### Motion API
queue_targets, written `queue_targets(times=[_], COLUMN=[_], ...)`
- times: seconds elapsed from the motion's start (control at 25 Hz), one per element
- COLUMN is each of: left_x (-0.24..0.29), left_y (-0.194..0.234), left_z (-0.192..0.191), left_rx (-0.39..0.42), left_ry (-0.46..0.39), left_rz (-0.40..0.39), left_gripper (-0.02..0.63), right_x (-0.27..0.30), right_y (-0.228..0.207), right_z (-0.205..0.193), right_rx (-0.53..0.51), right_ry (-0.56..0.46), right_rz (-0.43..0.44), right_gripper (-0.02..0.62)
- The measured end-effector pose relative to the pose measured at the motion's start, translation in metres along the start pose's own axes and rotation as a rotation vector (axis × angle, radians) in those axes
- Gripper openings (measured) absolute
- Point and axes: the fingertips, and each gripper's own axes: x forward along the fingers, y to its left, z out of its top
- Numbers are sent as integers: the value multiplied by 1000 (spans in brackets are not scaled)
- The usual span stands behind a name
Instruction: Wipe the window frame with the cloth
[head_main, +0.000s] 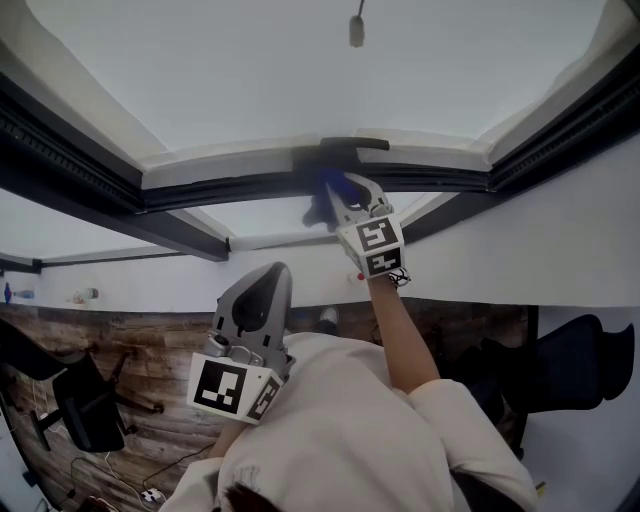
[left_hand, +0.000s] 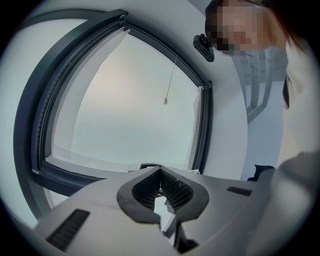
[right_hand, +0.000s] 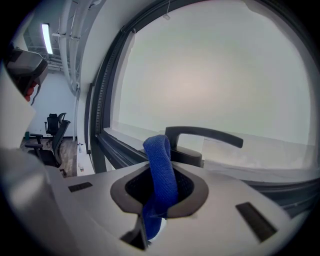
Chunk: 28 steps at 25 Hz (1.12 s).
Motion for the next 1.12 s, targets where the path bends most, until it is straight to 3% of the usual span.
queue_targets(times=[0.4, 1.12], left_x=[8, 12], left_y=[-18, -36], left_z=[-8, -14], left_rx=[-3, -9], left_ry=[13, 9], left_rz=[-20, -15], left_gripper=[9, 9], right_x=[-22, -33], right_y=[-38, -56], right_z=[-10, -17], right_rx=[35, 52], right_ry=[-9, -16], right_rz=[-62, -70], right_gripper=[55, 55])
